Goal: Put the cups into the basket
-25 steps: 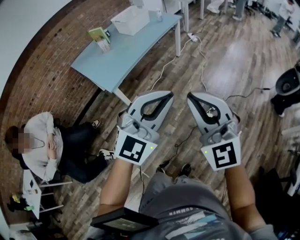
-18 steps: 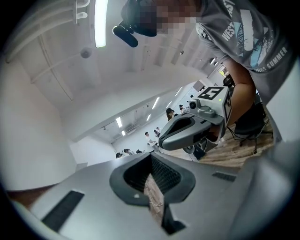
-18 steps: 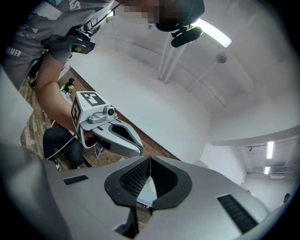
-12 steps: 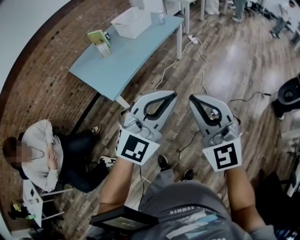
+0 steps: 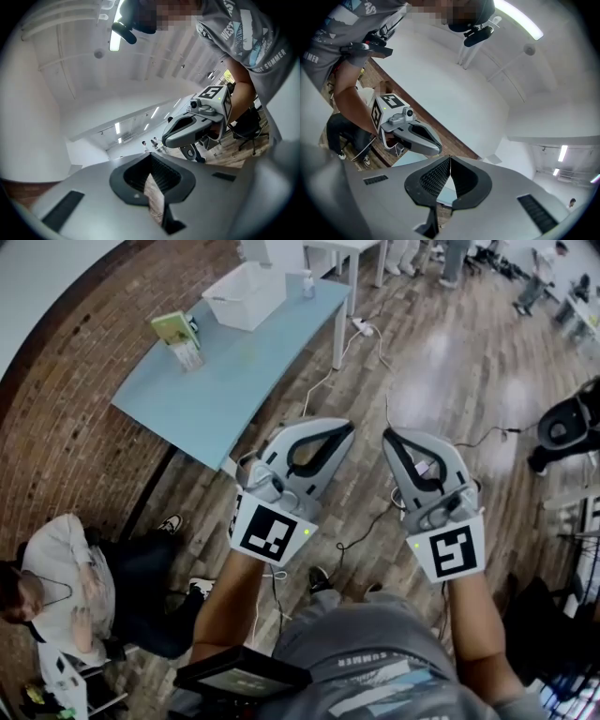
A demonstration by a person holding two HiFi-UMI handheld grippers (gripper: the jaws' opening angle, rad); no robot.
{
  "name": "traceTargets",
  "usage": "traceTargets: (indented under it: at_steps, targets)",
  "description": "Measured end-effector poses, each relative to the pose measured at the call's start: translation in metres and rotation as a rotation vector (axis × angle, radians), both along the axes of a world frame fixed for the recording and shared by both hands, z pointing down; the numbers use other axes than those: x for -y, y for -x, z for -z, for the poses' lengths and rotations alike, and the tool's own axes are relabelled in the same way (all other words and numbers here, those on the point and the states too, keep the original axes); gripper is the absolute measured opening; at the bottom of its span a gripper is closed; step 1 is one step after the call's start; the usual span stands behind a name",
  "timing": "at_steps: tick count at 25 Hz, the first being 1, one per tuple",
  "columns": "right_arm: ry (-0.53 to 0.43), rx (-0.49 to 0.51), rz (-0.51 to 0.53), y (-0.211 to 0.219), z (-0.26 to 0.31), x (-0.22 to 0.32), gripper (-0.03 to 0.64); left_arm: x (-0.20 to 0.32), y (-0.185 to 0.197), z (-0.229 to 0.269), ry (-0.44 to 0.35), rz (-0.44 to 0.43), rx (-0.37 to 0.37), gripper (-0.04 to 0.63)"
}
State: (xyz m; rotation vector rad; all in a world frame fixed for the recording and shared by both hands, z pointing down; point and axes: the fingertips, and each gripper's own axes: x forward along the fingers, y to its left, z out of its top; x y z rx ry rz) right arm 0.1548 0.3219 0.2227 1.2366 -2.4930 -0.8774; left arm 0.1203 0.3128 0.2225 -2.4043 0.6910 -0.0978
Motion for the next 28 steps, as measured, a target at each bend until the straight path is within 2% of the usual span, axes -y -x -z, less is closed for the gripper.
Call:
traceTargets:
  at_steps: [4, 12, 21, 28]
  targets:
    - [-0.003, -0.032, 0.001, 0.009, 0.000, 0.012, 0.012, 0.015, 0.006, 0.001, 0.004, -0.009, -0.019, 0.000]
    - [-0.005, -0.003, 0.023, -0.002, 0.002, 0.048, 0.012, 0.049, 0.000, 0.000, 0.005, 0.021, -0.009, 0.000]
    - [-0.009, 0.042, 0.136, -0.031, 0.003, 0.111, 0.012, 0.108, -0.035, 0.000, -0.014, 0.119, 0.070, 0.000]
    - [-0.004, 0.062, 0.214, -0.053, 0.001, 0.152, 0.012, 0.144, -0.055, 0.000, -0.020, 0.199, 0.101, 0.000]
